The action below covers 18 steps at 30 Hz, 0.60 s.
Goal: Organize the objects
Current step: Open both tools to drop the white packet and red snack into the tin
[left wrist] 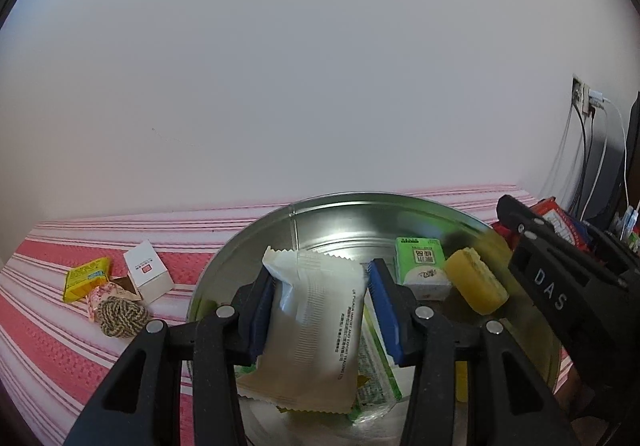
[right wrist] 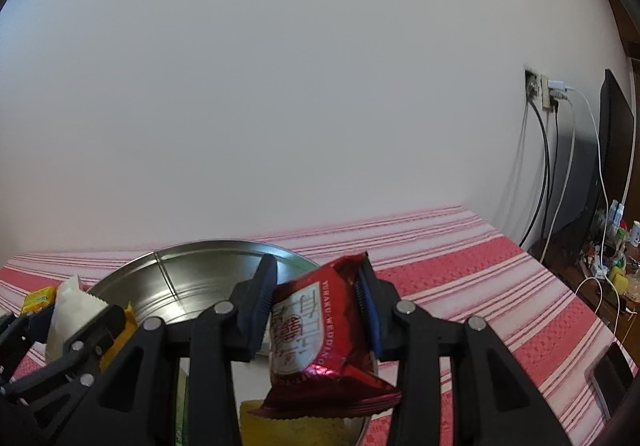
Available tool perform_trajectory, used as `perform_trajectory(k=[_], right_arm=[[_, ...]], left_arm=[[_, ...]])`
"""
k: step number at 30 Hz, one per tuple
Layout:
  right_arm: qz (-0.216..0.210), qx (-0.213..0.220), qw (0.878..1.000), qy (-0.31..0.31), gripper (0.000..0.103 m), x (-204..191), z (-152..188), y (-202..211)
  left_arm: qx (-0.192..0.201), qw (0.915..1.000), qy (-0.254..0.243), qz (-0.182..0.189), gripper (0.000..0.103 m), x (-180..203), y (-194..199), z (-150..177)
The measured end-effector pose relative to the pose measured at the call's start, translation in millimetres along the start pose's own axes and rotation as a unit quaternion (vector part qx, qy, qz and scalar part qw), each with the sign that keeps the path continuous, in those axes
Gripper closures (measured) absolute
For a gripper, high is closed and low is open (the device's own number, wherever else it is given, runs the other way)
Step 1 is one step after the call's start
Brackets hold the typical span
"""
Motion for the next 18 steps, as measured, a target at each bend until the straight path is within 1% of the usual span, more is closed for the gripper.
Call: perform_trajectory(k=[11,12,14,15,16,17,18], right_arm=[[0.0,-0.01,1.0,-0.001,0.063,2.9,2.5,-3.7],[-0.001,-0.011,1.0,-0.001,0.063,2.5,2.7,-3.9],[-0.002,-0.013,1.0,-0.002,0.063,2.7,2.8,-4.5],[-0.005,-0.014,1.0,-0.002,0.063,2.0,3.6,-4.1],[-0.008,-0.016,1.0,-0.004,0.061,1.2,4.0,-4.1],[-0.012,-0.017,1.0,-0.005,0.059,0.7,4.1,-3.7],[-0.013,-0.014,1.0,-0.006,0.054,0.3,3.9,-2.2]], left_arm=[[-0.003,0.9999,-0.012,-0.011,0.054,-0.4,-12.2,1.4],[-0.004,0.9998,-0.013,-0.01,0.054,-0.1,-11.4,0.7],[-0.004,0.9998,-0.017,-0.013,0.05,-0.3,-10.6,-0.2],[-0.002,0.9997,-0.017,-0.016,0.04,-3.6,-13.0,0.1],[0.0,0.9997,-0.017,-0.018,0.026,-2.7,-10.0,-1.0],[0.006,0.9995,-0.018,-0.025,0.02,-4.0,-7.3,-2.4],[0.014,0.9992,-0.02,-0.033,0.014,-4.9,-4.5,-3.7]])
Point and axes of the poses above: each gripper's, at about its wrist camera, not at the fingertips, and y roughly against the way its jaws point, x to its right, z to its underside, the point moved 3 cm from there along -y, roughly the way its jaws point, and after that the axes turned 4 degrees about x, right-handed, at the moved point
